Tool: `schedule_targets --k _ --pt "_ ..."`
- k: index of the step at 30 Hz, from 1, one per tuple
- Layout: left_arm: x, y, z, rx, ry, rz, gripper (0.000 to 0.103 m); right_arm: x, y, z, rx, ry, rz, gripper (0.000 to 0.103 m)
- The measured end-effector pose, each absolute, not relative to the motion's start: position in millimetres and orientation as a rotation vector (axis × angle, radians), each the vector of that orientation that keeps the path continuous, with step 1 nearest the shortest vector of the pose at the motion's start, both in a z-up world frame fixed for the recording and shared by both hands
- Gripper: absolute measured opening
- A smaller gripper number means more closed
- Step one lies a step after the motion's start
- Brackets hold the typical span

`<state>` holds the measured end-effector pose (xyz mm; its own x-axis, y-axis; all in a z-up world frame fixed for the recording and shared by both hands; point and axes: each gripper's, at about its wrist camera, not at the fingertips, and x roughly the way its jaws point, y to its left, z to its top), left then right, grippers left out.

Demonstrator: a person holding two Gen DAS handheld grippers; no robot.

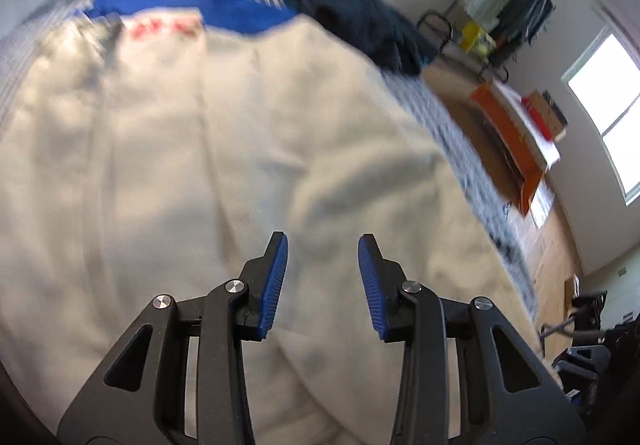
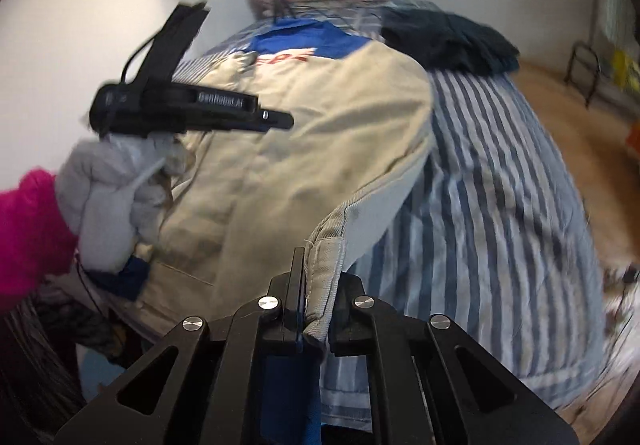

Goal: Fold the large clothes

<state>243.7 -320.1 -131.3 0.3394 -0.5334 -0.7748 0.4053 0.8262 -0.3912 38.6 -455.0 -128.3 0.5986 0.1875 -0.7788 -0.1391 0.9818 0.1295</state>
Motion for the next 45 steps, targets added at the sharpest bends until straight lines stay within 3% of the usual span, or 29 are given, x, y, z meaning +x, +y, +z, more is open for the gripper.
schedule_targets --k 10,15,25,35,45 --pt "224.5 -180.0 -21.3 -0.118 0.866 -0.484 0.037 70.9 -360.0 -95.3 -0.382 0.933 0.329 0.006" --pt "213.1 -110.6 -10.7 -0.177 0.839 -0.399 0.037 78.5 -292.2 -107.7 -0.635 0.959 0.451 0.006" --pt "207.5 -52.4 -31.3 -0.212 0.885 -0.352 0.037 94.4 -199.8 -171.7 -0.747 1.048 0.627 0.007" --pt "212.7 -67.0 -61.5 -0.102 0.947 -0.417 0.037 124.2 -294.3 -99.7 -0.253 1.023 0.681 0.018" --pt "224.6 -80.7 -110.4 -0.058 1.043 -0.457 0.037 249.5 -396.2 -138.5 -0.033 0.982 0.363 0.011"
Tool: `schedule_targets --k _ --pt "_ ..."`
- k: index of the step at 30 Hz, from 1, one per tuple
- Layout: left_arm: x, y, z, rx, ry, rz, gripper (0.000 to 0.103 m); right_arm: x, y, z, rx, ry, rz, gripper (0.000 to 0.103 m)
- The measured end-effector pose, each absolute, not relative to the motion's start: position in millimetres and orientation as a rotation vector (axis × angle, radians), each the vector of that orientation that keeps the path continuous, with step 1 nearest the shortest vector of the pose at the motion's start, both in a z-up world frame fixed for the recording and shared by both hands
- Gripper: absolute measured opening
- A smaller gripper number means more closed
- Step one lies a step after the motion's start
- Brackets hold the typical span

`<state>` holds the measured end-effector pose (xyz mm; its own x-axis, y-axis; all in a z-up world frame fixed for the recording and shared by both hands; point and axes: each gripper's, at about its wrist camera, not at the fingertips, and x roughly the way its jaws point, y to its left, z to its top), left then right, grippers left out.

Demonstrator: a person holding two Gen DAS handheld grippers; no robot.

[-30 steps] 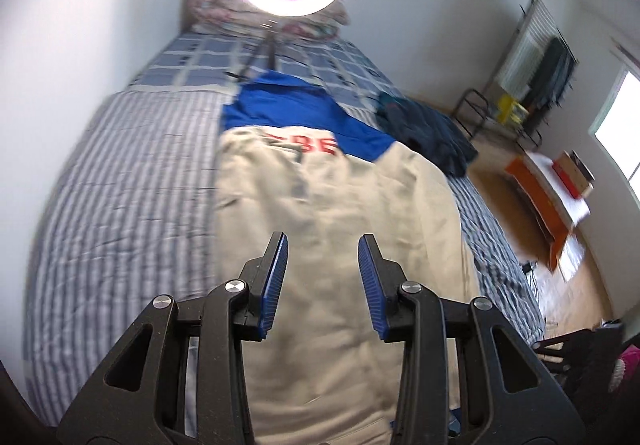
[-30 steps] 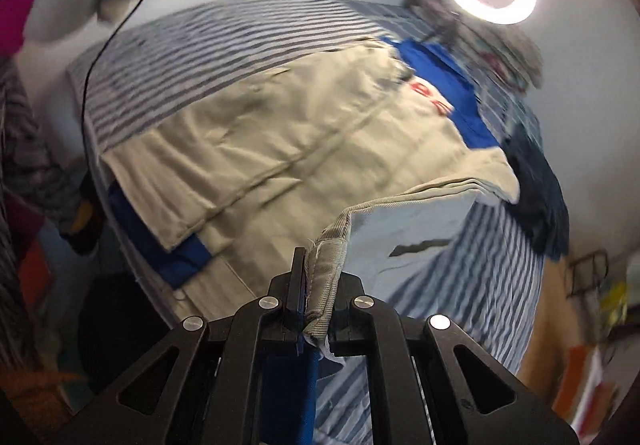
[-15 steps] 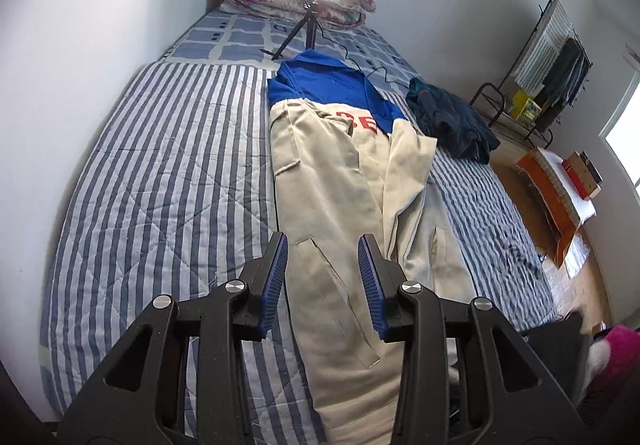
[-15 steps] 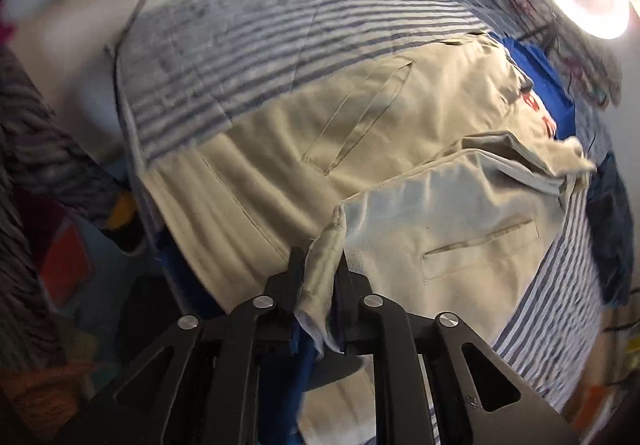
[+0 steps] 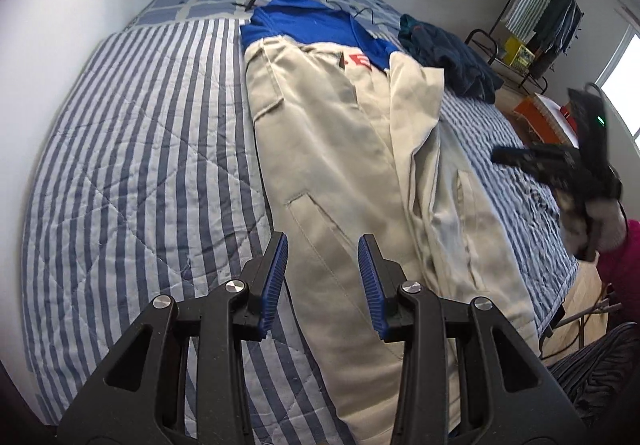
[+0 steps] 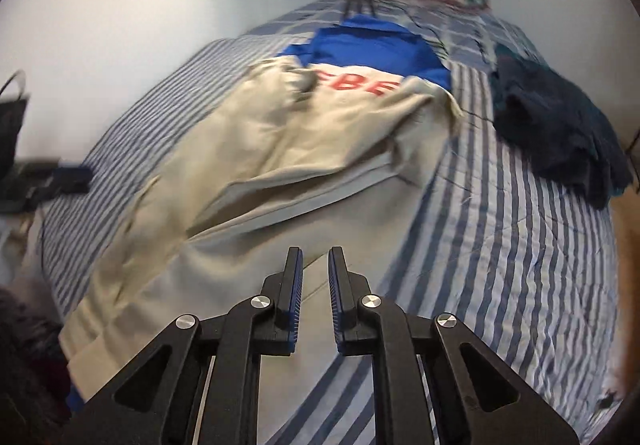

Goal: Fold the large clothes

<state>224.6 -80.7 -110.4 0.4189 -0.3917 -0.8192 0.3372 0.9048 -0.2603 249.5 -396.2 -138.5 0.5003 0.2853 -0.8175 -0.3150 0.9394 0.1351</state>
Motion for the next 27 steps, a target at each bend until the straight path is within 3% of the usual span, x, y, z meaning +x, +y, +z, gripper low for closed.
schedule_targets --k 10,17,23,26,27 --pt "235.4 -61.2 -116.2 -0.112 1.052 -0.443 0.037 329.4 -413.3 -182.6 0.073 1.0 0.305 0.011" --pt "234.5 -44.3 -111.5 -0.167 1.041 -0.436 0.037 401.0 -361.9 -177.8 0.119 0.96 0.399 0.011" --pt "232.9 -40.7 -112.9 -0.214 1.061 -0.451 0.037 416.3 -306.4 -184.3 -0.043 1.013 0.389 0.011" --pt "229.4 -38.7 -124.2 -0.281 1.112 -0.473 0.056 386.5 -323.1 -159.7 0.02 0.997 0.411 0.011" --pt "227.1 -38.8 -129.4 -0.302 1.134 -0.479 0.057 374.1 -330.1 -151.0 0.022 0.993 0.405 0.011"
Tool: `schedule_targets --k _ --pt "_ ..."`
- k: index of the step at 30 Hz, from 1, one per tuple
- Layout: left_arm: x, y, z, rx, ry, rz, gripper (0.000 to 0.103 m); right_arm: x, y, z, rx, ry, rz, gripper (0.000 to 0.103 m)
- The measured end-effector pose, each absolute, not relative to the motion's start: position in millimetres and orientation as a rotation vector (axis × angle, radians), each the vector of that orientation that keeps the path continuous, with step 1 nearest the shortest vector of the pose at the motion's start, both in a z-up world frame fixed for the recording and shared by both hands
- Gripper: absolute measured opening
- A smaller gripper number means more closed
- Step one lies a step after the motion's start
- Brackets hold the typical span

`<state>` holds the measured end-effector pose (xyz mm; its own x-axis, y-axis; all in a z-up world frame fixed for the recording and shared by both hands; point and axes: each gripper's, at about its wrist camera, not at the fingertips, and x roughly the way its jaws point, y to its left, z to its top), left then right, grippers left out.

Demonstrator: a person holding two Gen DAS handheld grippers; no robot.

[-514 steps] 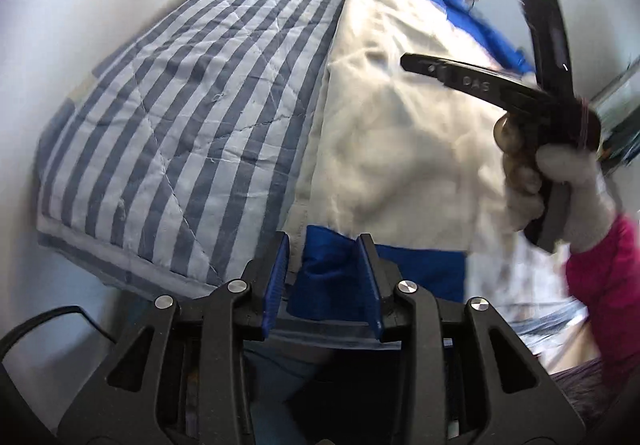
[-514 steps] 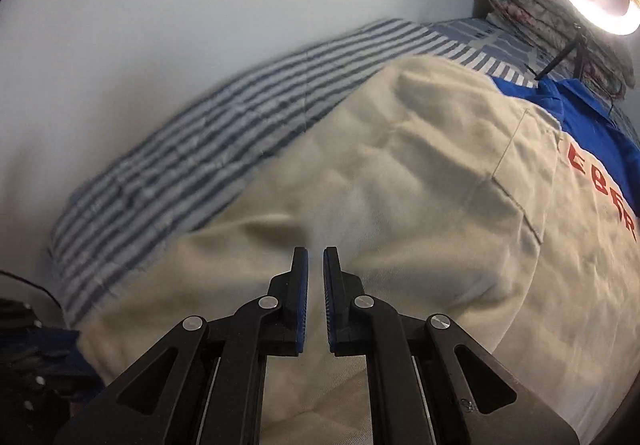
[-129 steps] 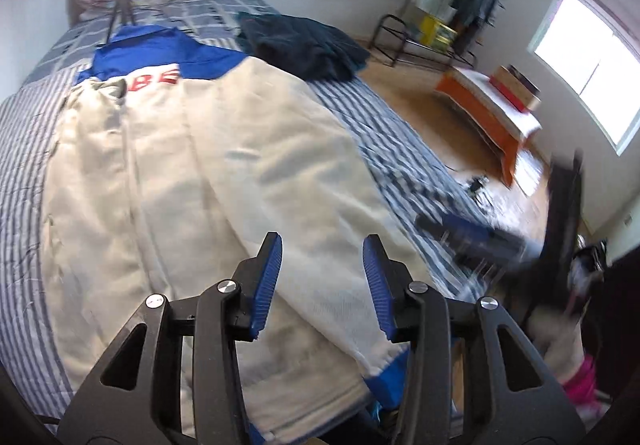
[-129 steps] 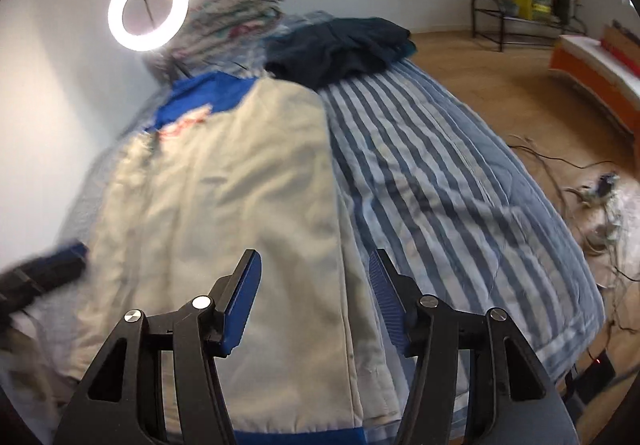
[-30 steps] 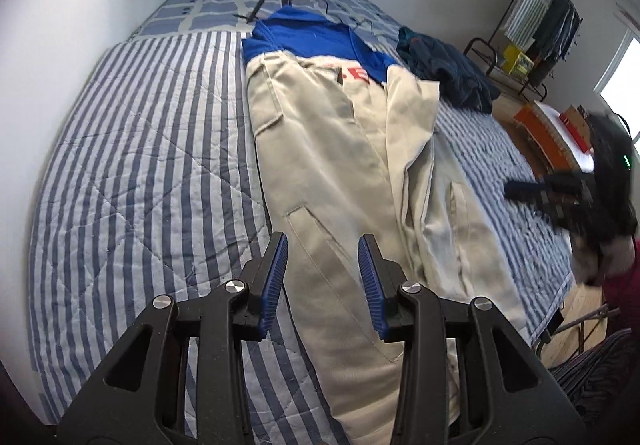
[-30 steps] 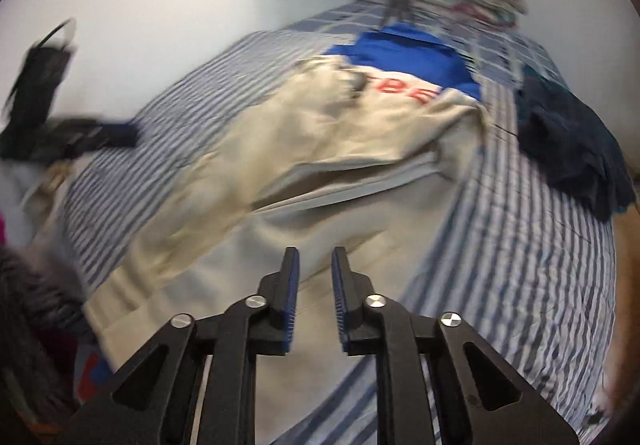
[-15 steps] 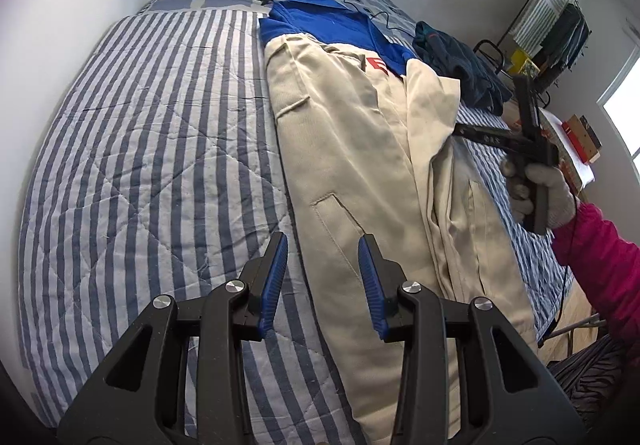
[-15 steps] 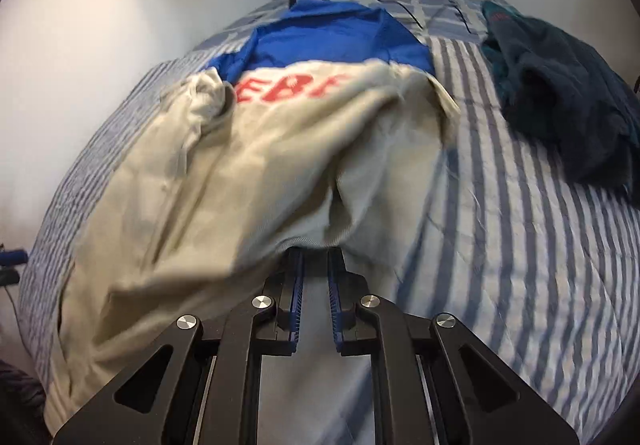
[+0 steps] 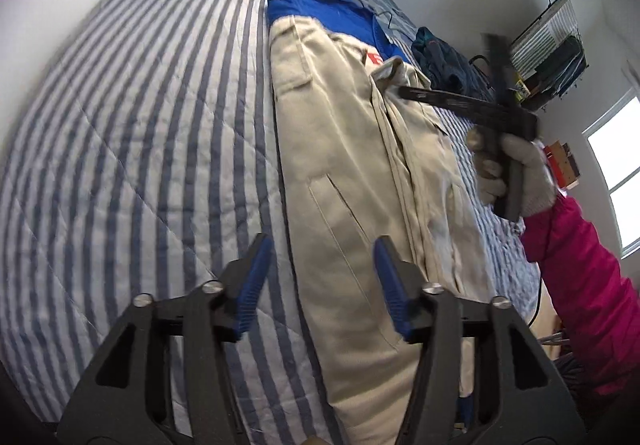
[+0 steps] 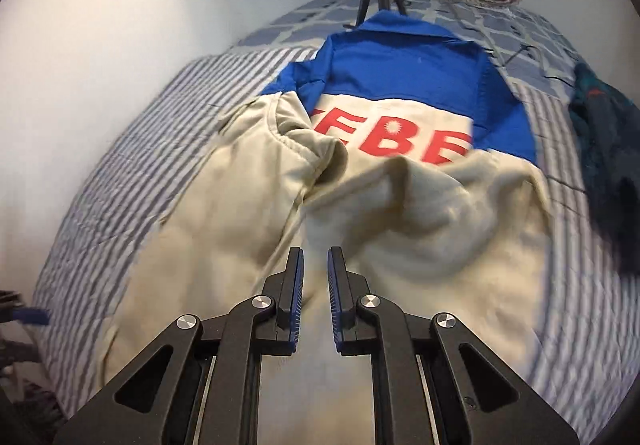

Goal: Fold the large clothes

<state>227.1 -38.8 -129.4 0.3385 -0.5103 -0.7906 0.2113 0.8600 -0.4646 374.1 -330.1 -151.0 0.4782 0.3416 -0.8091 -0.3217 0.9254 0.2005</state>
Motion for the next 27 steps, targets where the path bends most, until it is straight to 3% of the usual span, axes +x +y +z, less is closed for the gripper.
schedule_targets --k 5,7,8,9,13,16,20,23,27 --pt "207.5 -49.6 -154.9 -0.335 1.253 -0.52 0.057 270.5 -384.2 -94.9 0.094 0.986 0.363 0.014" --pt "196.1 -57.7 -164.6 -0.322 1.293 -0.543 0.057 226.8 -399.6 -80.4 0.108 0.978 0.329 0.03" --pt "191.6 -61.5 -168.6 -0.32 1.308 -0.552 0.057 200.1 -407.7 -74.2 0.12 0.974 0.304 0.043" --pt "186.4 -65.6 -172.9 -0.316 1.321 -0.558 0.057 187.7 -411.7 -72.4 0.129 0.969 0.288 0.046" --pt "170.1 -72.6 -189.7 -0.32 1.366 -0.531 0.062 129.7 -424.6 -74.7 0.18 0.994 0.226 0.048" --pt "160.0 -77.1 -193.0 -0.363 1.363 -0.526 0.072 105.9 -429.1 -93.6 0.242 1.044 0.203 0.049" --pt "160.3 -87.1 -185.8 -0.386 1.359 -0.506 0.072 88.3 -419.0 -108.3 0.216 1.129 0.229 0.049" --pt "161.5 -91.7 -187.8 -0.42 1.368 -0.499 0.072 77.7 -409.6 -83.8 0.122 1.113 0.265 0.049" --pt "154.5 -85.9 -196.0 -0.499 1.305 -0.486 0.072 80.7 -407.7 -80.1 0.114 1.092 0.281 0.061"
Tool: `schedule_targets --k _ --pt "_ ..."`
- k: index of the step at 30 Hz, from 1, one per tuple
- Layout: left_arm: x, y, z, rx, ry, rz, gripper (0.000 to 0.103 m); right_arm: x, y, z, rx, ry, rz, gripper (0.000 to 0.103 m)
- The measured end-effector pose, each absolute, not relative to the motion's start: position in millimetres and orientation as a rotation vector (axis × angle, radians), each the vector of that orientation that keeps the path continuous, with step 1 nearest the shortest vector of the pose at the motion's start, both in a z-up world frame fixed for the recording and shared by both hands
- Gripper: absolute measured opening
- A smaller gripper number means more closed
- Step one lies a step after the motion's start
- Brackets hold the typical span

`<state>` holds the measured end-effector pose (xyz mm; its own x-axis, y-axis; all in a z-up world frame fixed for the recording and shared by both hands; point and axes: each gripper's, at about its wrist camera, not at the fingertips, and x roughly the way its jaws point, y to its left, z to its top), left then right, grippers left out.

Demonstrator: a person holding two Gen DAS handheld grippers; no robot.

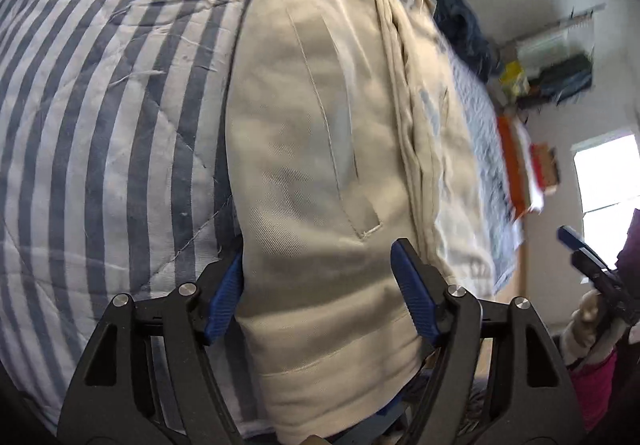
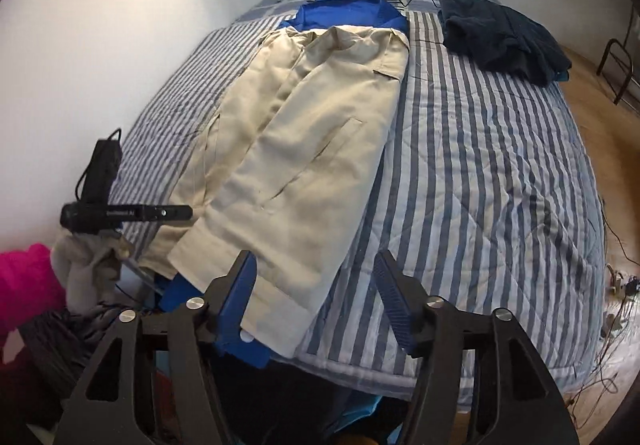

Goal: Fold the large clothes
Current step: 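Grasp the jacket hem with both grippers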

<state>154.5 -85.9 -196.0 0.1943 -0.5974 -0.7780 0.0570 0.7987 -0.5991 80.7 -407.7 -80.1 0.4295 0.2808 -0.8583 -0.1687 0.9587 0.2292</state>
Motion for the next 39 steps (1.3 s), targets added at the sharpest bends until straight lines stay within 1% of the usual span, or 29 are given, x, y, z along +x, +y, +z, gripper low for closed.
schedule_targets --k 1,3,5,8,13,18,19,20,21,22,23,24,26,28,31,32,35,37,39 --pt "154.2 -83.8 -196.6 -0.519 1.297 -0.48 0.072 84.4 -408.7 -87.0 0.135 1.095 0.284 0.061" --pt "153.0 -82.7 -196.1 -0.526 1.298 -0.476 0.066 92.4 -411.9 -110.9 0.204 1.133 0.291 0.061" --pt "149.9 -78.2 -195.1 -0.534 1.294 -0.481 0.062 91.5 -412.3 -131.4 0.245 1.175 0.281 0.061" --pt "141.9 -61.4 -197.2 -0.589 1.308 -0.471 0.062 87.8 -415.1 -157.5 0.299 1.208 0.287 0.061" --pt "131.5 -45.0 -197.5 -0.652 1.321 -0.486 0.062 75.6 -431.1 -183.4 0.544 1.231 0.354 0.061" --pt "118.2 -54.8 -203.0 -0.623 1.358 -0.539 0.062 74.5 -408.6 -189.0 0.524 1.27 0.426 0.061" --pt "117.6 -59.7 -201.3 -0.603 1.351 -0.548 0.059 76.6 -401.2 -191.2 0.503 1.287 0.436 0.061" --pt "117.8 -66.4 -198.6 -0.553 1.346 -0.553 0.035 78.1 -393.8 -192.8 0.474 1.295 0.44 0.061" --pt "118.9 -70.8 -195.4 -0.497 1.341 -0.542 0.018 79.7 -389.1 -192.6 0.452 1.294 0.443 0.055" --pt "121.1 -72.1 -192.9 -0.496 1.334 -0.545 0.016 81.0 -384.4 -193.3 0.433 1.292 0.451 0.045" --pt "118.6 -68.9 -190.0 -0.516 1.328 -0.55 0.012 82.3 -381.8 -193.2 0.411 1.295 0.445 0.025" --pt "118.0 -67.7 -184.5 -0.517 1.315 -0.551 0.011 83.1 -380.5 -191.5 0.377 1.296 0.425 0.012" --pt "113.4 -68.1 -169.1 -0.48 1.276 -0.564 0.01 81.5 -383.5 -185.0 0.357 1.291 0.428 0.008" --pt "106.9 -68.2 -154.8 -0.446 1.239 -0.578 0.009 76.6 -390.6 -170.0 0.309 1.263 0.425 0.006" --pt "103.8 -69.5 -156.4 -0.447 1.237 -0.58 0.009 68.3 -405.2 -157.2 0.321 1.211 0.429 0.006" --pt "104.7 -71.3 -162.3 -0.429 1.252 -0.575 0.009 66.5 -408.3 -160.8 0.33 1.203 0.427 0.006" --pt "104.8 -69.1 -183.8 -0.434 1.31 -0.536 0.009 68.6 -401.8 -191.1 0.309 1.277 0.411 0.006" --pt "104.3 -68.0 -180.7 -0.444 1.312 -0.535 0.009 72.6 -396.2 -198.3 0.28 1.288 0.4 0.006" --pt "104.9 -71.7 -168.6 -0.422 1.285 -0.55 0.009 76.0 -402.0 -195.6 0.34 1.289 0.418 0.006"
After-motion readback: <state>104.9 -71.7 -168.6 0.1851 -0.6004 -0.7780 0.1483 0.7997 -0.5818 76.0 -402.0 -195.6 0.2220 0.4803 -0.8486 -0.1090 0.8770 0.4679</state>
